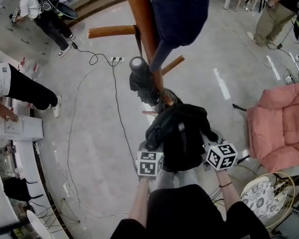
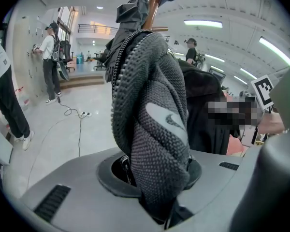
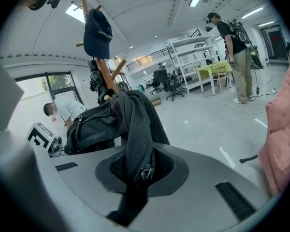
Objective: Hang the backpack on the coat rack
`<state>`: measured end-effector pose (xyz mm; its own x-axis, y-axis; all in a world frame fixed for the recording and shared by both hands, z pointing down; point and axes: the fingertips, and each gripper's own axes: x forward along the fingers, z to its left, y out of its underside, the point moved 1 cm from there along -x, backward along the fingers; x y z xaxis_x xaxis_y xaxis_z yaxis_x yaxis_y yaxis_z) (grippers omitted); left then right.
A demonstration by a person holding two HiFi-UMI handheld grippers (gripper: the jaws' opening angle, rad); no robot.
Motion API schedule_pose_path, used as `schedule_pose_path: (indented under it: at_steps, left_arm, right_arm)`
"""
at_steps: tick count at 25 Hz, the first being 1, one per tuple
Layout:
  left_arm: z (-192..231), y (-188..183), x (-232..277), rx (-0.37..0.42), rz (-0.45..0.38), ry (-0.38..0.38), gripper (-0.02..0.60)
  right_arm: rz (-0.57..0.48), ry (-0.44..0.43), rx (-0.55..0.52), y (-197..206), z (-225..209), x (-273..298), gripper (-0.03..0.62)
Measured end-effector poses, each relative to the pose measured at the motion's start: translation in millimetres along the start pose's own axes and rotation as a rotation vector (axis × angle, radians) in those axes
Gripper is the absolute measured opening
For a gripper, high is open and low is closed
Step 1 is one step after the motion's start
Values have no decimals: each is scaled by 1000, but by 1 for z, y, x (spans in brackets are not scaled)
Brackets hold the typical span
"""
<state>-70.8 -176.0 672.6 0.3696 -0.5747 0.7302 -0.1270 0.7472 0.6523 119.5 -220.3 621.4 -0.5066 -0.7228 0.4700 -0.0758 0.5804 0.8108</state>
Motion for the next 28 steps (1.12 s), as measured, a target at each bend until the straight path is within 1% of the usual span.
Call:
schedule_pose_path:
  at_steps: [11, 18, 25, 28]
  left_arm:
    - [7, 17, 23, -55, 39, -22, 115]
    - [13, 23, 33, -89, 43, -41, 118]
    - [23, 25, 45, -133, 41, -72, 143]
    - [27, 26, 52, -150, 40, -80, 165]
  right_arm:
    - [59, 10, -1, 18, -12, 21, 29]
    - [79, 15, -4, 23, -17, 32, 29]
    - [102, 26, -17, 27, -22, 42, 32]
    - [119, 34, -16, 30, -25, 47, 43]
